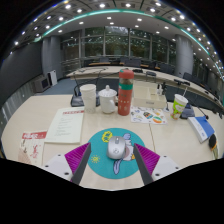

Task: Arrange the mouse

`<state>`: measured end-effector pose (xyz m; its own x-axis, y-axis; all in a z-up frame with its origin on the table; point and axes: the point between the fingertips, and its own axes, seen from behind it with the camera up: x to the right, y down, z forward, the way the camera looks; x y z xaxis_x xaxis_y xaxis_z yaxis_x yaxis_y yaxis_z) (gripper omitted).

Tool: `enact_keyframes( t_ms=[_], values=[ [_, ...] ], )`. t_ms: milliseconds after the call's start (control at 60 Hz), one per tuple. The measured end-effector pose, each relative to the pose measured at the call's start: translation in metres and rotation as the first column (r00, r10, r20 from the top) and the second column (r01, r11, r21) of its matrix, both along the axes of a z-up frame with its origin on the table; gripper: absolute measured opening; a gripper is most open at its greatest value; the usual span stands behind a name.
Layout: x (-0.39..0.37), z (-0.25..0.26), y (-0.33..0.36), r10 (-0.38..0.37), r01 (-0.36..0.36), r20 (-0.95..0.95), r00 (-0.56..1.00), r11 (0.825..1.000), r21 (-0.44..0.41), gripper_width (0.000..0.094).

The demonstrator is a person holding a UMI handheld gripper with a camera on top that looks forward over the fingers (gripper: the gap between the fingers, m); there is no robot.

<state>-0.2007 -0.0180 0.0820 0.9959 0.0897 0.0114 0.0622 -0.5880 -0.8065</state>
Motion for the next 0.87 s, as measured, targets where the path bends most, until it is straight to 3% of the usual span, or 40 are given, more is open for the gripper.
enact_keyframes(
  t_ms=[183, 383, 617, 867],
  values=[
    [-0.018, 0.077, -0.09, -0.014, 0.016, -0.034, 0.999, 0.998, 0.059, 0.0863],
    [-0.019, 0.126, -0.2, -0.067, 0.068, -0.014, 0.998, 0.993, 0.101, 0.0858],
    [-0.025, 0.139, -0.286, -0.114, 0.119, -0.055, 0.992, 0.988, 0.099, 0.0857],
    [-0.031, 0.138, -0.315, -0.115, 0.119, -0.05, 0.992, 0.988, 0.095, 0.0861]
  ],
)
